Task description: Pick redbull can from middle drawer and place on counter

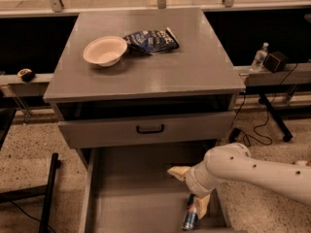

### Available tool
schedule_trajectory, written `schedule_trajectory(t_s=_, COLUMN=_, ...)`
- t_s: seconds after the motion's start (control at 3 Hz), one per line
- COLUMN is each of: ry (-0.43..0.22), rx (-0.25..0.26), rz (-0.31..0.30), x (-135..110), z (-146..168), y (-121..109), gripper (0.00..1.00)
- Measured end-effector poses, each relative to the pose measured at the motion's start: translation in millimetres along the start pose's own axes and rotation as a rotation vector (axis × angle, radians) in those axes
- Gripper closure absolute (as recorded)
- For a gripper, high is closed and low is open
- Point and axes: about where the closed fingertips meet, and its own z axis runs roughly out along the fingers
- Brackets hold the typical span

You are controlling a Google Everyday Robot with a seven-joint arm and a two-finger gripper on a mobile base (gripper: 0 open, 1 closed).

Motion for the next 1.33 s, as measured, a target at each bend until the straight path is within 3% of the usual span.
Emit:
schedule_trajectory(t_s=0.67, ry=0.040, rx=-0.046, rz=-0.171, x=3.3, z=21.6, y=10.2, gripper=0.00)
schedule_trajectory(t_s=1.33, ry=0.033, rx=-0.100, rz=-0.386, x=30.9, z=51.3, y=24.6, gripper=0.00)
